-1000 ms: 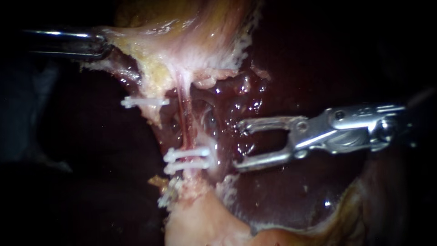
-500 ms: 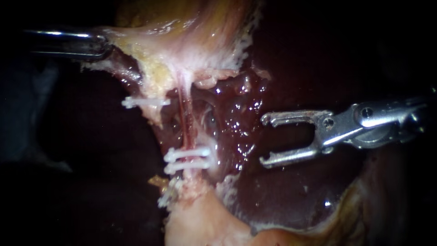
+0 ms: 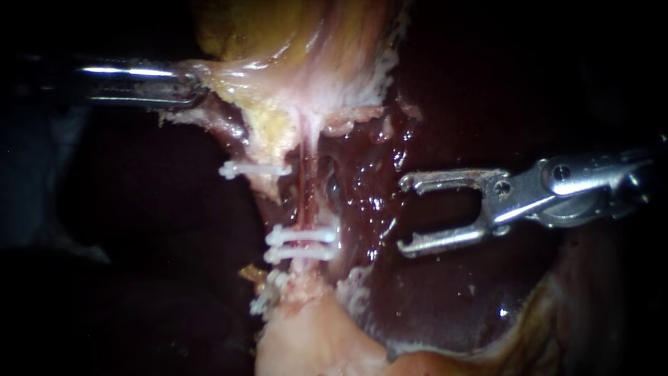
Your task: Going back second clip right tube
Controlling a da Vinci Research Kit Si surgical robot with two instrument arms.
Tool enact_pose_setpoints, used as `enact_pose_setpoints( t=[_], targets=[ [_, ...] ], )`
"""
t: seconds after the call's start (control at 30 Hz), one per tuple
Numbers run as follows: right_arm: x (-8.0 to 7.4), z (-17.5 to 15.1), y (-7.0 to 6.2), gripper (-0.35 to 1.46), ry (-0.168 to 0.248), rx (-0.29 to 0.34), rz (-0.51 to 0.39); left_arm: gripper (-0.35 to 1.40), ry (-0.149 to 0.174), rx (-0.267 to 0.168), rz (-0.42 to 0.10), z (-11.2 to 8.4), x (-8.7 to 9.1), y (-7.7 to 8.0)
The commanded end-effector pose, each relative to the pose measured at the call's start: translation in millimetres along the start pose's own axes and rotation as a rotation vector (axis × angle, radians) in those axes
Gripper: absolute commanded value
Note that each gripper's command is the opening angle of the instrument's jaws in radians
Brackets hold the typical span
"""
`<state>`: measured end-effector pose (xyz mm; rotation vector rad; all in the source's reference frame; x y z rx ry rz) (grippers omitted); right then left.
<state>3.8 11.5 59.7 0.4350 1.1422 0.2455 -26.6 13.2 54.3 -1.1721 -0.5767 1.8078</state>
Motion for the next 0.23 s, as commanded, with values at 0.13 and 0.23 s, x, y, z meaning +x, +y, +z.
enact_pose_setpoints(
  t=[0.13, 0.23],
  targets=[
    [0.0, 0.0, 0.0, 0.5, 0.0, 0.0, 0.0, -0.35, -0.002, 0.0, 0.0, 0.0, 0.0, 0.0],
    [0.0, 0.0, 0.0, 0.5, 0.0, 0.0, 0.0, -0.35, -0.002, -0.001, 0.0, -0.1, 0.0, 0.0]
  ],
)
